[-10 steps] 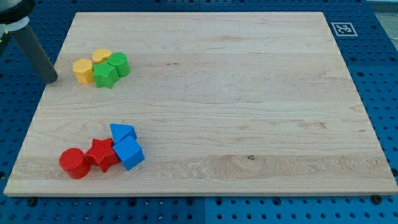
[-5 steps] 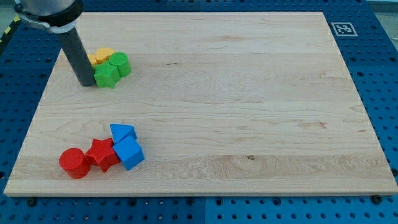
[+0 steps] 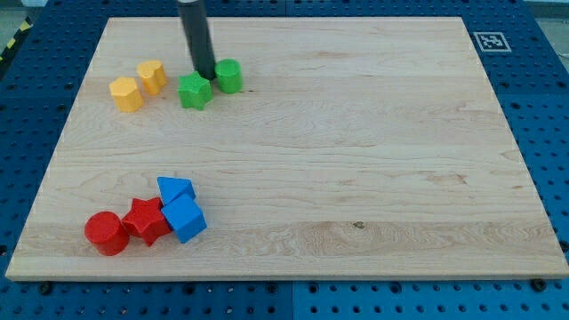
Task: Separate the green blocks from the yellow blocks
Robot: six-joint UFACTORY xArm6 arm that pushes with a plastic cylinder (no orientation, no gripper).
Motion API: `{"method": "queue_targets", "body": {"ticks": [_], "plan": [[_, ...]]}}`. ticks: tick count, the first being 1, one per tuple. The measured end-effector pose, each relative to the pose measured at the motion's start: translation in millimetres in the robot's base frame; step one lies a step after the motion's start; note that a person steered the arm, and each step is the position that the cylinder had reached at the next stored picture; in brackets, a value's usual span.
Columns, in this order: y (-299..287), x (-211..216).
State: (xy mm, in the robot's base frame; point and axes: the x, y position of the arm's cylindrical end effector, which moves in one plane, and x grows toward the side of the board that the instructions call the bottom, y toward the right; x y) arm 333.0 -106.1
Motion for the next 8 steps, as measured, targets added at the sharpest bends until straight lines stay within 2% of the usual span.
{"method": "queue_targets", "body": {"ticks": [2,3,4,5,6,8], "plan": [[69.4,15.1],[67.0,15.1],[32.4,3.9],[40.3,-3.3],[66.1,1.6],[71.0,38.7]]}}
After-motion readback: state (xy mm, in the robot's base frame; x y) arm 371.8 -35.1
